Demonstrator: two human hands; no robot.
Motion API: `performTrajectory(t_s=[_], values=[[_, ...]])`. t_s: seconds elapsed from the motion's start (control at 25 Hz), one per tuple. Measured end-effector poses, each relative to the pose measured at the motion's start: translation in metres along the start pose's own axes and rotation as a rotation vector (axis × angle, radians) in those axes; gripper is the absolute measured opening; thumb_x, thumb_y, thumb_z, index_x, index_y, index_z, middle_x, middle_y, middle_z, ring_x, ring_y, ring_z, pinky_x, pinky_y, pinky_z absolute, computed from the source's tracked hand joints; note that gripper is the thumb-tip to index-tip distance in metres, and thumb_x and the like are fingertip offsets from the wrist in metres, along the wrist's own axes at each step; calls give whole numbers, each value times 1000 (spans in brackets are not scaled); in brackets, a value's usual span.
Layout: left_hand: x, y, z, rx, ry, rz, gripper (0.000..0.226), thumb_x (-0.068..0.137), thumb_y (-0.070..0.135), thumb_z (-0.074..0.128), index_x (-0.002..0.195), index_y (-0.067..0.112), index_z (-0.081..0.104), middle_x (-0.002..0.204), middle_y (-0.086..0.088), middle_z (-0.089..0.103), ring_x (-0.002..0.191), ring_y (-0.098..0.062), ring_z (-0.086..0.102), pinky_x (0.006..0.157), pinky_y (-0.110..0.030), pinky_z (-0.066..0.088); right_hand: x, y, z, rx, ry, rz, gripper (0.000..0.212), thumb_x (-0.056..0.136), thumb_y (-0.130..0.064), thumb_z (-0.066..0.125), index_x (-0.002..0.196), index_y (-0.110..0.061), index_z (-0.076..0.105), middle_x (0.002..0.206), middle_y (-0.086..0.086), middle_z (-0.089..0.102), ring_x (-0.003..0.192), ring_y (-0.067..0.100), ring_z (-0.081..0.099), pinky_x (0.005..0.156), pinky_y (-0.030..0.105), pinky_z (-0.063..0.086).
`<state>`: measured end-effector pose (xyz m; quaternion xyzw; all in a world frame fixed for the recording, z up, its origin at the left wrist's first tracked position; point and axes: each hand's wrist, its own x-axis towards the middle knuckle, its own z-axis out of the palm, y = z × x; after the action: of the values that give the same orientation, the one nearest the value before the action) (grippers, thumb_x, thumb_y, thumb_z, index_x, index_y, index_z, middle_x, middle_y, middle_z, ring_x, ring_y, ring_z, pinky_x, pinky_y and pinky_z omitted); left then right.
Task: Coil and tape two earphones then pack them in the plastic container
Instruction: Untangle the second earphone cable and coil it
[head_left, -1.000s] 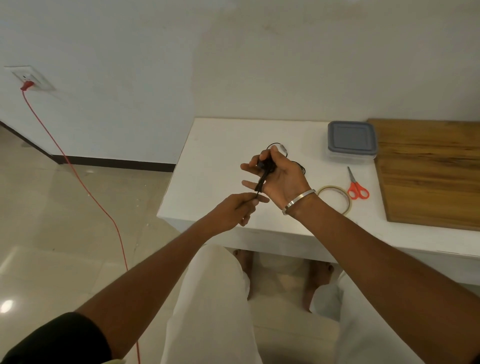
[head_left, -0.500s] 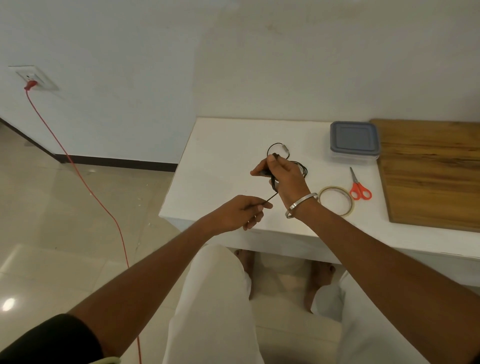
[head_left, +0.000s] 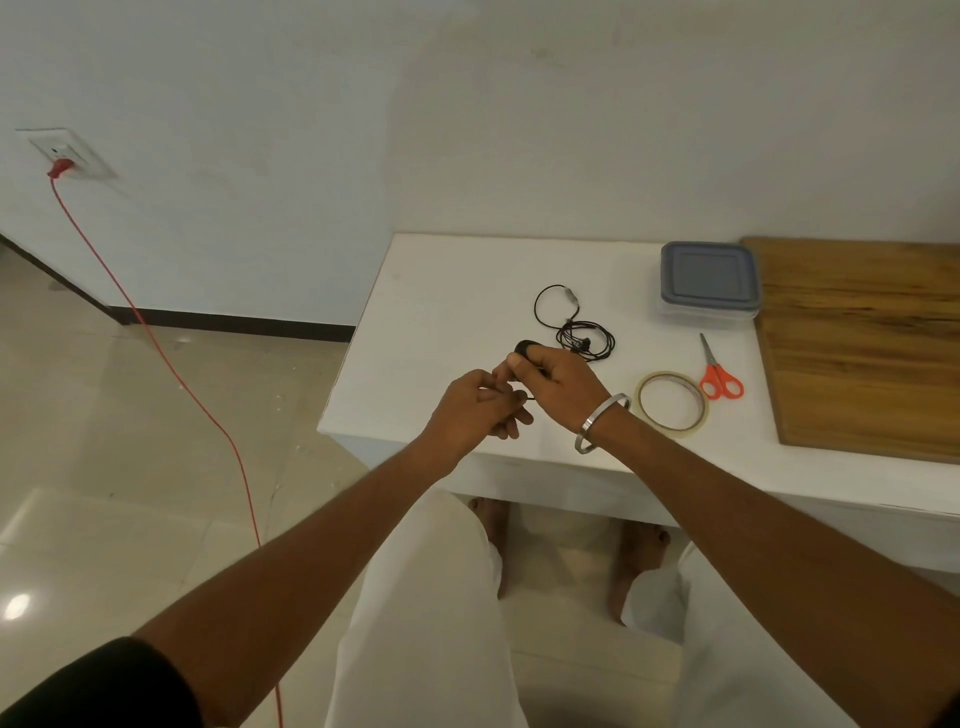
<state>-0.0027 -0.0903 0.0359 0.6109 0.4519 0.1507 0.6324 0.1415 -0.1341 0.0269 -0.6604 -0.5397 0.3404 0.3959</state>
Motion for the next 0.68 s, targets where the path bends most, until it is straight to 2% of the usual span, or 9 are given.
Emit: performTrajectory(t_s=[0.04, 0.12, 0.16, 0.24, 0.32, 0.4, 0.52, 0.68], values=[[1, -2, 1, -21, 50, -3, 19, 91, 23, 66, 95, 6, 56, 82, -10, 75, 61, -17, 65, 64, -27, 55, 1, 3, 1, 19, -5, 23, 35, 98, -33, 43, 85, -10, 65, 86, -9, 72, 68, 3, 60, 72, 27, 50], [3, -5, 3, -54, 146, 3, 22, 89, 25, 67, 97, 6, 59, 81, -8, 75, 63, -16, 67, 67, -29, 56, 0, 3, 4, 113, -1, 94, 38, 95, -41, 42, 85, -20, 70, 92, -3, 74, 86, 14, 67, 86, 38, 53], [4, -7, 3, -54, 188, 15, 23, 89, 26, 68, 97, 6, 60, 80, -6, 75, 64, -15, 67, 68, -29, 57, -1, 0, 4, 198, -2, 145, 39, 95, -42, 41, 86, -20, 72, 96, -2, 74, 91, 16, 68, 89, 39, 52], [5, -10, 6, -22, 260, 48, 21, 88, 25, 68, 98, 8, 61, 77, -2, 75, 64, -13, 68, 68, -29, 57, -3, -5, 3, 371, -15, 264, 40, 98, -38, 41, 90, -15, 72, 103, -3, 73, 92, 12, 66, 81, 34, 50], [4, -12, 8, 3, 332, 72, 17, 88, 24, 67, 98, 11, 62, 76, 0, 74, 63, -10, 67, 65, -25, 56, -4, -10, 4, 506, -48, 358, 39, 98, -39, 43, 93, -13, 71, 109, 5, 70, 91, 13, 63, 75, 37, 49], [4, -12, 11, 3, 407, 80, 18, 88, 26, 68, 102, 14, 64, 79, 3, 73, 63, -8, 67, 64, -21, 54, -2, -12, 4, 631, -63, 425, 37, 98, -39, 44, 94, -14, 71, 114, 8, 68, 94, 14, 62, 79, 44, 51], [5, -10, 12, -55, 466, 63, 22, 86, 25, 71, 104, 17, 62, 82, 3, 72, 65, -11, 70, 72, -29, 59, -1, -13, 7, 779, -73, 470, 35, 99, -37, 43, 89, -17, 71, 111, 5, 67, 94, 17, 61, 85, 54, 49], [9, -9, 12, -219, 469, -42, 38, 81, 17, 74, 111, 17, 51, 91, -7, 72, 72, -17, 73, 80, -33, 59, -2, -13, 11, 850, -75, 484, 36, 99, -36, 43, 84, -19, 72, 107, 6, 61, 93, 19, 59, 86, 58, 48]])
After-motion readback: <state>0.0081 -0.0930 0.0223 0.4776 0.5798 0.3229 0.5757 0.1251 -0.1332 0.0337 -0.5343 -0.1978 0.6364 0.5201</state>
